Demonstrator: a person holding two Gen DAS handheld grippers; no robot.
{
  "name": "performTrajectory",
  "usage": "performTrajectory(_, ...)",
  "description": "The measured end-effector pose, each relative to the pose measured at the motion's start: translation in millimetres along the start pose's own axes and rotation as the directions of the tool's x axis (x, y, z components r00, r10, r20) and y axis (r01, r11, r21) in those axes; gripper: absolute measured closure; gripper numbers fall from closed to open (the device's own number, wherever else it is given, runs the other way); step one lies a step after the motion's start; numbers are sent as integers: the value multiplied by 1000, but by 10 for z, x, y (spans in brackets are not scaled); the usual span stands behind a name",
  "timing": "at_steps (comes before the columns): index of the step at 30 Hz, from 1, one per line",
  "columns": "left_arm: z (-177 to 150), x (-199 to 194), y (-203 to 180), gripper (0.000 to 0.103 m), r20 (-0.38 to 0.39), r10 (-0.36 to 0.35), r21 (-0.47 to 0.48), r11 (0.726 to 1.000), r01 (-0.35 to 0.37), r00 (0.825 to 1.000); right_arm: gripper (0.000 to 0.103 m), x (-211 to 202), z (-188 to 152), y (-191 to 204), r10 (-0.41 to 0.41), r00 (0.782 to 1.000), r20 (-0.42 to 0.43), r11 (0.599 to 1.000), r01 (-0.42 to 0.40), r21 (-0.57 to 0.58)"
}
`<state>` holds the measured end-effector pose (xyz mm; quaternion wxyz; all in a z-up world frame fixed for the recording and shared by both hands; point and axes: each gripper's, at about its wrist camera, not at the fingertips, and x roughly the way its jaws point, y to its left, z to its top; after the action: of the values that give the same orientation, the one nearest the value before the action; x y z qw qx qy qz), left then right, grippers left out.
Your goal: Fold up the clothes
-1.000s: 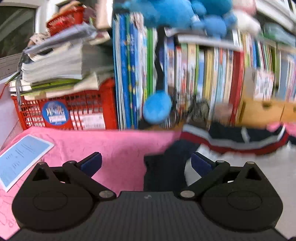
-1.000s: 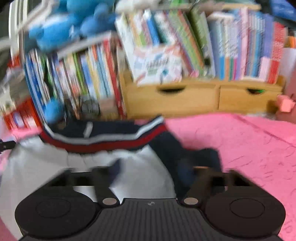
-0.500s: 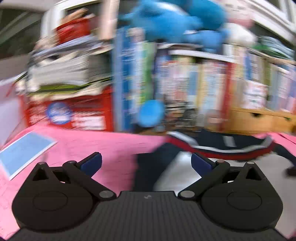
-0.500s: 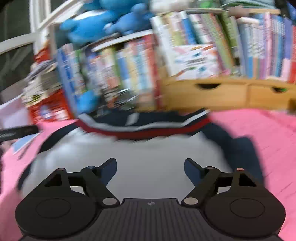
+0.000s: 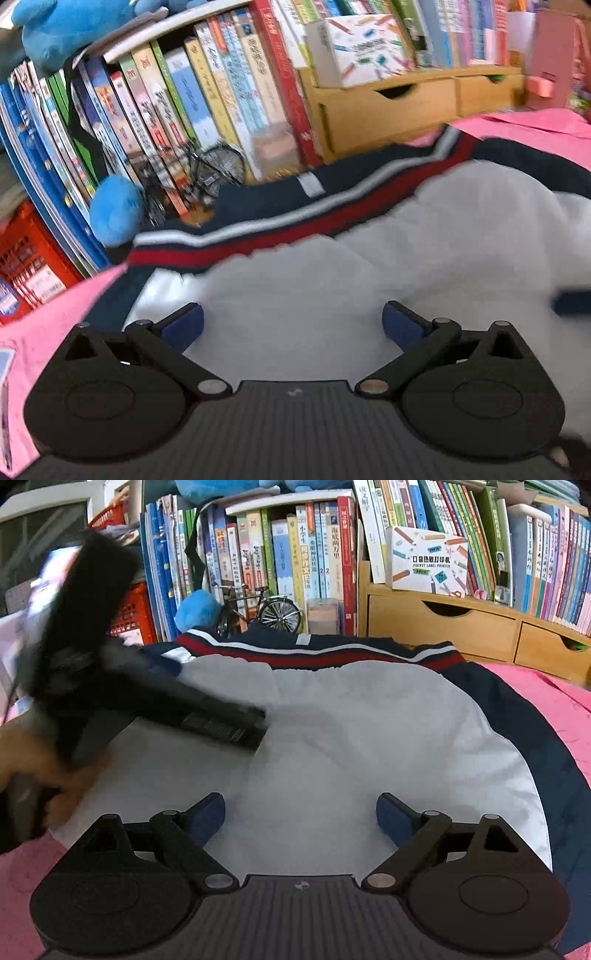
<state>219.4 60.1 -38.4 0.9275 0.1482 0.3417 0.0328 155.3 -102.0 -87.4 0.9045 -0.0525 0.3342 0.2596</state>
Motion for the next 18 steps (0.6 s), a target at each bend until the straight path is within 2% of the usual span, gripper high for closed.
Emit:
performTrajectory(3,172,243,63,0,-18,56,-23,998,-57,998,13,-13,-13,7,-1,1000,0,1000,1,-3)
performTrajectory(5,280,377,104,0,-21,37,-51,998,-38,999,12,-17,-17,10,-3,1000,0,1000,3,-5)
performTrajectory(8,424,593,88,0,-29,103,-43,994,-104,994,12,-16,-16,6,-3,1000,0,1000,3,-6)
performTrajectory(11,501,641,175,0,-46,98,-106,989,-103,994,12,-19,-14,2,-4,1000,0,1000,4,-6)
performTrajectory(13,488,493,208,0,8,64,-140,988,-62,998,11,-16,-12,0,-7,1000,-1,1000,7,-5)
performTrajectory(16,379,96,280,0,77,-28,-146,988,40,997,10,-13,-11,-1,-9,1000,-2,1000,9,-2)
performTrajectory(18,274,-176,335,0,90,-129,-108,985,138,988,9,-10,-9,4,-12,1000,-2,1000,12,-2)
